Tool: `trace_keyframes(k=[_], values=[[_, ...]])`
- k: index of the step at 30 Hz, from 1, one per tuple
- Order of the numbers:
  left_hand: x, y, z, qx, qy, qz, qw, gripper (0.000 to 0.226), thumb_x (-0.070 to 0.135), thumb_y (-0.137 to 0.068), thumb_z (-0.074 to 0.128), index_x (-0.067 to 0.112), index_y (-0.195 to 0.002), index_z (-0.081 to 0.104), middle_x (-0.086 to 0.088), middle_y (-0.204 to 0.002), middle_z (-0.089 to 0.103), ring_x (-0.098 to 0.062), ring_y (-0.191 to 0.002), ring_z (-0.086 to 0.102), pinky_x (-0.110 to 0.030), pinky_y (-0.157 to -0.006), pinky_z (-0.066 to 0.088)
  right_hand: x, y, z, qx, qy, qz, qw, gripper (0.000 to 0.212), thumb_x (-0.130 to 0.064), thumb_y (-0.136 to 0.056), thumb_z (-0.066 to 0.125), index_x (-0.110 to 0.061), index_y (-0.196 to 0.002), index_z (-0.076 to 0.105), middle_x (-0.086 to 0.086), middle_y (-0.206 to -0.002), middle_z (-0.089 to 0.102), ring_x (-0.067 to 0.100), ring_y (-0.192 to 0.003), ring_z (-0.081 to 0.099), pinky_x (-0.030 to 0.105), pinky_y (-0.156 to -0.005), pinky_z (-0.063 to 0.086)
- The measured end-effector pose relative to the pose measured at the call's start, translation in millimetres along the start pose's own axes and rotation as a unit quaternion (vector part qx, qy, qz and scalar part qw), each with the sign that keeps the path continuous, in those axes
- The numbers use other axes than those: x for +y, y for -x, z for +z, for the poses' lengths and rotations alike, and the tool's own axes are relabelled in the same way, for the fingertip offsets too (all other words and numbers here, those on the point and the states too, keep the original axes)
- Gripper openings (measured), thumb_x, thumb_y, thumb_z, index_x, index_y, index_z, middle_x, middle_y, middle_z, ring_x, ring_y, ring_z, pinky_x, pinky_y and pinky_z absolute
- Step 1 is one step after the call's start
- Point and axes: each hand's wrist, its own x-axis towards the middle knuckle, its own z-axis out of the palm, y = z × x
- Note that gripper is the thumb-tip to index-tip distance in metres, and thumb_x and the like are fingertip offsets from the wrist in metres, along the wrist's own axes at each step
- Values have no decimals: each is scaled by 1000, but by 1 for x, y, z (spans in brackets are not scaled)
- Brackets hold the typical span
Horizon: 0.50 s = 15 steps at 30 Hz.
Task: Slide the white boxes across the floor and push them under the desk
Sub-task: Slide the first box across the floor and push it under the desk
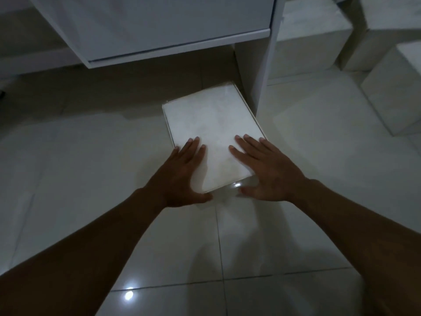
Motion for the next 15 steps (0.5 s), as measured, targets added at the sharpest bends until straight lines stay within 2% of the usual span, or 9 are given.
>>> trace_keyframes(k=[4,9,15], values=[[-9,-12,-4,-5,8,-2,1000,117,69,-77,62,15,-155,-5,0,-161,-18,-9,-145,-19,-24,-115,-9,5,-15,3,14,5,10,1000,92,-53,-85,63,-20,-156,15,4,-164,6,20,-151,3,39,-122,7],[-8,-29,-8,45,22,-16,999,88,39,-90,64,9,-155,13,-6,-163,2,-18,-149,-1,-32,-121,9,13,-46,3,7,12,52,999,90,-47,-88,60,-21,-157,8,7,-164,1,22,-151,0,39,-122,2],[-9,-62,-6,98,26,-31,994,71,18,-94,60,5,-153,22,-12,-161,13,-26,-149,9,-36,-119,11,21,-75,11,39,7,111,993,78,-32,-95,54,-18,-156,8,9,-164,2,23,-151,-1,39,-122,0]])
